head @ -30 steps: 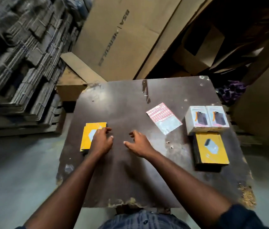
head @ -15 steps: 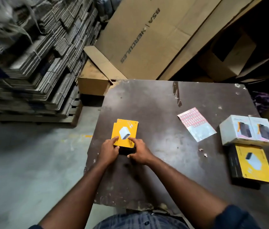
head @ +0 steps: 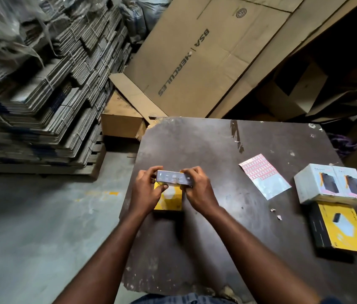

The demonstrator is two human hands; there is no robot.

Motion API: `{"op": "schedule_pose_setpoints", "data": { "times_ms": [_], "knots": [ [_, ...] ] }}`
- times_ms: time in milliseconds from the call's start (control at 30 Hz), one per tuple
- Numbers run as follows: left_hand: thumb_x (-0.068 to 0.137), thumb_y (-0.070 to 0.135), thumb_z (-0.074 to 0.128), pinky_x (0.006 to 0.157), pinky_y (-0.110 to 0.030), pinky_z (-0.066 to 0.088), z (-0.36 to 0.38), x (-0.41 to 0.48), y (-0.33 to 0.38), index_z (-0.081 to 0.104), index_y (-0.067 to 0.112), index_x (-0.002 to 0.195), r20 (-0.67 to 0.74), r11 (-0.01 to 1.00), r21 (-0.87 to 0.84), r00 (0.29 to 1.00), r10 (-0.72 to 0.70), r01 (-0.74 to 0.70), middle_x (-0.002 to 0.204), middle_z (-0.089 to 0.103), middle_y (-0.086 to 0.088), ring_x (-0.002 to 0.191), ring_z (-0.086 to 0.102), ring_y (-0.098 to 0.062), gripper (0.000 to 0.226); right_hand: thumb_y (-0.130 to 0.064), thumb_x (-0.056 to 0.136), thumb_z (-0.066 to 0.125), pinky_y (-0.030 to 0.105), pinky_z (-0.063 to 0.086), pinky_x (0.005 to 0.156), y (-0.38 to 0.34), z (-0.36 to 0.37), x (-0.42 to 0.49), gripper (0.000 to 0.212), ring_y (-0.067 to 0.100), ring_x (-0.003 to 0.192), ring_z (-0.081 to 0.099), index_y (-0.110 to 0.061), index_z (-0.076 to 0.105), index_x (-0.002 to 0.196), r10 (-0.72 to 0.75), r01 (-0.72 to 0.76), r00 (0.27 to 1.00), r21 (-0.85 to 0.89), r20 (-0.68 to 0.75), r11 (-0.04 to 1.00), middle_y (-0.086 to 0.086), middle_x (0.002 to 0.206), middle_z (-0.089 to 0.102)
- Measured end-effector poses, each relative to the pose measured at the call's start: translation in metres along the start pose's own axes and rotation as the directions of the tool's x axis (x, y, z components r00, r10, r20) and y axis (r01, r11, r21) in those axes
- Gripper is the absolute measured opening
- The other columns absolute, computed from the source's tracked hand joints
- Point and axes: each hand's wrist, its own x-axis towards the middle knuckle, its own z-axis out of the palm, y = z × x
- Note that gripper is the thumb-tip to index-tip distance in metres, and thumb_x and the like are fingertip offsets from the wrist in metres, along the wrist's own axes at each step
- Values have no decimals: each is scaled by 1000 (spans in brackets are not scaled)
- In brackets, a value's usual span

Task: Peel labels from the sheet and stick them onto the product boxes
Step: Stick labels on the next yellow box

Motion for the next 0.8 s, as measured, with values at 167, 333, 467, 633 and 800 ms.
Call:
{"op": "schedule_pose_setpoints", "data": {
  "times_ms": [167,333,467,633,800],
  "knots": [
    [74,28,83,84,-25,46,-22,27,19,59,35,111,30,990,-51,990,134,-133,111,60,9,103,58,-8,45,-2,68,81,18,51,78,-17,-33,29,46,24,91,65,-15,68,109,67,-78,991,93,118,993,4,100,67],
    [75,50,73,74,-22,54,-36,45,48,53,29,108,106,948,-312,989,100,-63,104,65,6,90,63,-2,44,-22,73,87,28,55,75,-42,-58,48,47,13,79,63,-24,68,116,62,-80,987,122,145,989,-2,104,69],
    [84,36,75,69,-16,51,-41,55,58,52,26,109,56,919,-388,993,104,-75,100,63,5,84,62,2,35,-23,76,84,23,45,84,-58,-65,60,46,10,104,57,-29,69,119,-67,63,997,86,46,994,-9,118,67],
    [78,46,69,69,-14,49,-42,57,66,54,19,112,27,917,-398,999,46,-32,98,66,4,81,63,4,46,-16,80,78,18,40,94,-66,-60,64,38,13,118,54,-26,70,116,-214,214,977,-22,-3,977,-8,126,65],
    [86,44,70,73,-28,55,-37,60,65,54,29,113,32,949,-314,999,-5,14,98,68,8,85,65,2,35,-19,82,78,28,46,96,-65,-69,60,34,11,119,55,-26,72,114,-201,202,979,37,-23,979,-9,125,67]
  ]
}}
